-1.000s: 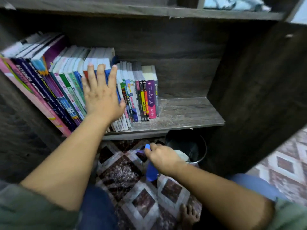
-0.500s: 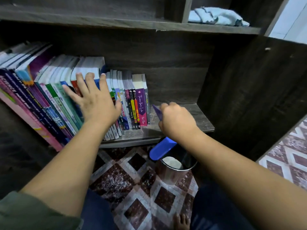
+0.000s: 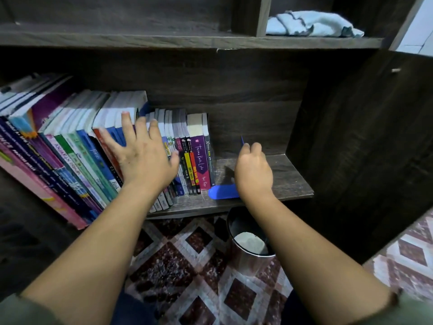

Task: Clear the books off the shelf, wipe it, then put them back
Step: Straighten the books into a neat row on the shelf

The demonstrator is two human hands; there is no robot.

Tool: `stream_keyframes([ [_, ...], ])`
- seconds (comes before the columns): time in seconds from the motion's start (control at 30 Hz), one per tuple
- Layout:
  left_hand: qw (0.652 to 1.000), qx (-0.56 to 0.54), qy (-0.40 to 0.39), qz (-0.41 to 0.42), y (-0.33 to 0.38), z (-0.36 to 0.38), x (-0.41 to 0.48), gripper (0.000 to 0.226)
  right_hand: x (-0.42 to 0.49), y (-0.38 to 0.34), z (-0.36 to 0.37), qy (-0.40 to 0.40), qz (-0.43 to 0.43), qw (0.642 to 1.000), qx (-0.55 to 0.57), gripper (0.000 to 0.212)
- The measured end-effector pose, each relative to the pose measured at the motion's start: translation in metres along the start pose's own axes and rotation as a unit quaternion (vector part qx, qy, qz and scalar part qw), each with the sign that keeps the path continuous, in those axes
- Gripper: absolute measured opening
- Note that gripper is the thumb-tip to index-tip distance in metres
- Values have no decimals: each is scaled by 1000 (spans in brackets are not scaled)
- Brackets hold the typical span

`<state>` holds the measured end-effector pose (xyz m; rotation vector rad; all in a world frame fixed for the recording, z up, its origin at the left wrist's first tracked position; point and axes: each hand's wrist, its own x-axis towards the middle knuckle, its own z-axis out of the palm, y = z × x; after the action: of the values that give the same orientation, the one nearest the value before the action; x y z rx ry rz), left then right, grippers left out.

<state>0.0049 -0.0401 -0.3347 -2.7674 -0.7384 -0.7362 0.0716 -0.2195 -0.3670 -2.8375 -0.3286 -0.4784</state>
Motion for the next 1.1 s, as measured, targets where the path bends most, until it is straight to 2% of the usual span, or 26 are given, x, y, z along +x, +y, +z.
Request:
stream_keyframes([
  [0.13, 1000, 20, -11, -3, 3, 0, 1, 78, -8, 10, 27, 26, -24, 999, -12, 63],
  [0.2, 1000, 27, -6, -1, 4, 0, 1, 78, -7, 10, 34, 54, -25, 998, -13, 64],
  [0.3, 999, 26, 11, 33, 7, -2, 2, 73, -4, 12, 31, 15, -51, 999, 0, 61],
  [0.43, 996, -57, -7, 75, 19, -2, 8, 61, -6, 18, 28, 13, -43, 999, -3, 66],
  [0.53, 995, -80, -62, 10, 29, 1, 17, 75, -7, 20, 25, -26, -20, 999, 7, 70],
  [0.63, 989, -25, -128, -65, 44, 5, 31, 107, -10, 22, 23, -50, -11, 998, 22, 74],
  [0.73, 982, 14, -151, -116, 61, 8, 43, 125, -12, 22, 24, -50, -3, 998, 38, 76],
  [0.83, 980, 30, -136, -145, 70, 16, 47, 132, -11, 24, 24, -29, 8, 998, 54, 68],
  [0.93, 977, -5, -131, -168, 76, 20, 49, 134, -9, 24, 25, -24, 5, 998, 52, 58],
  [1.03, 974, -15, -148, -171, 85, 18, 51, 138, -7, 23, 23, -36, 5, 998, 52, 61],
  [1.1, 972, -23, -147, -180, 88, 14, 53, 133, -7, 23, 22, -52, 7, 997, 59, 67],
])
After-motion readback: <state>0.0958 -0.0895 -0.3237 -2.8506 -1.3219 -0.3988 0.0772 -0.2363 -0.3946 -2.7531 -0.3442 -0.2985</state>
